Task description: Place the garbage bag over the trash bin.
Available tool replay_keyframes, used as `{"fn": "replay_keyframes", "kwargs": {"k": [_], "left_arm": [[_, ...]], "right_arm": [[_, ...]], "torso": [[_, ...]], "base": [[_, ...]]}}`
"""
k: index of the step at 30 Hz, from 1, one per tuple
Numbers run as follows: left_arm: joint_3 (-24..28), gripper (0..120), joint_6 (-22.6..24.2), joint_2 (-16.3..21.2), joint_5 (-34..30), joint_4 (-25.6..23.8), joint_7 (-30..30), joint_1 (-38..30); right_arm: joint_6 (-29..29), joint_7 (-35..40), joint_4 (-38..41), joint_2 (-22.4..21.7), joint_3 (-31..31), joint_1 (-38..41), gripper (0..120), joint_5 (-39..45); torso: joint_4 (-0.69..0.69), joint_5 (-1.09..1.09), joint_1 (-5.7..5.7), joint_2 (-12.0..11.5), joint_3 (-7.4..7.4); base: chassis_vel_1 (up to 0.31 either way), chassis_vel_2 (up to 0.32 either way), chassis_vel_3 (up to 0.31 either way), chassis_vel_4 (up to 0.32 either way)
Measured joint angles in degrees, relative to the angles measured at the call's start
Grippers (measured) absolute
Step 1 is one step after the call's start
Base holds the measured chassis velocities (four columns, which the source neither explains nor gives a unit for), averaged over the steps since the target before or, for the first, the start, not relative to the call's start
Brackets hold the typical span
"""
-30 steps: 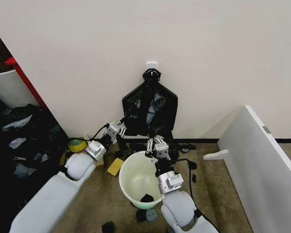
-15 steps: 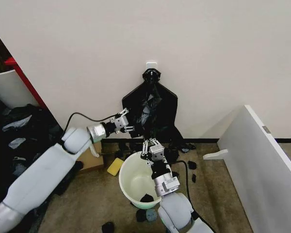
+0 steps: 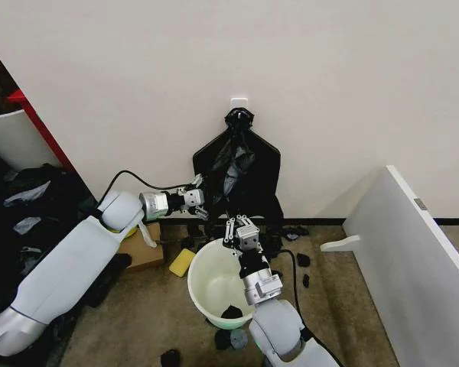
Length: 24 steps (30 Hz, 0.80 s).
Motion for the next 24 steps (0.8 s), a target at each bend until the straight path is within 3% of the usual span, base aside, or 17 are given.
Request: {"fn": "replay_keyframes", "kwargs": {"k": [5, 8, 11, 13, 16, 19, 23, 24], "left_arm": [[-0.4, 71, 0.0, -0.1, 0.1, -0.3, -1.0, 0.6], [-0.8, 55, 0.1, 0.0, -0.1, -1.0, -2.5, 1.4], [-0.9, 52, 0.2, 0.1, -0.3, -1.3, -3.1, 1.8], [-1.5, 39, 0.4, 0.2, -1.3, -2.1, -5.3, 3.0], [-2.5, 30, 1.1, 0.0, -3.2, -3.1, -7.8, 5.0], [-3.7, 19, 2.2, -0.3, -6.2, -4.5, -11.0, 7.6], [-4.8, 0, 3.6, -0.8, -16.5, -8.2, -18.8, 12.9], [-4.8, 0, 3.6, -0.8, -16.5, -8.2, -18.8, 12.9]], "right_arm": [[0.0, 0.0, 0.0, -0.1, 0.0, -0.1, 0, 0.0], [0.0, 0.0, 0.1, -0.3, 0.0, -0.3, 0, 0.0], [0.0, 0.0, 0.1, -0.4, 0.0, -0.3, 0, 0.0], [0.0, 0.0, 0.4, -0.5, 0.1, -0.4, 0, 0.0], [0.0, 0.0, 0.6, -0.7, 0.2, -0.6, 0, 0.0], [0.1, 0.0, 0.8, -0.8, 0.2, -0.9, 0, 0.0], [0.1, 0.6, 1.3, -1.4, 0.5, -1.4, 0, 1.5], [0.1, 0.6, 1.3, -1.4, 0.5, -1.4, 0, 1.5]], "torso": [[0.0, 0.0, 0.0, 0.0, 0.0], [0.0, 0.0, 0.0, 0.0, 0.0], [0.0, 0.0, 0.0, 0.0, 0.0], [0.0, 0.0, 0.0, 0.0, 0.0], [0.0, 0.0, 0.0, 0.0, 0.0], [0.0, 0.0, 0.0, 0.0, 0.0], [0.0, 0.0, 0.0, 0.0, 0.0], [0.0, 0.0, 0.0, 0.0, 0.0]], "base": [[0.0, 0.0, 0.0, 0.0], [0.0, 0.0, 0.0, 0.0], [0.0, 0.0, 0.0, 0.0], [0.0, 0.0, 0.0, 0.0], [0.0, 0.0, 0.0, 0.0], [0.0, 0.0, 0.0, 0.0], [0.0, 0.0, 0.0, 0.0], [0.0, 0.0, 0.0, 0.0]]}}
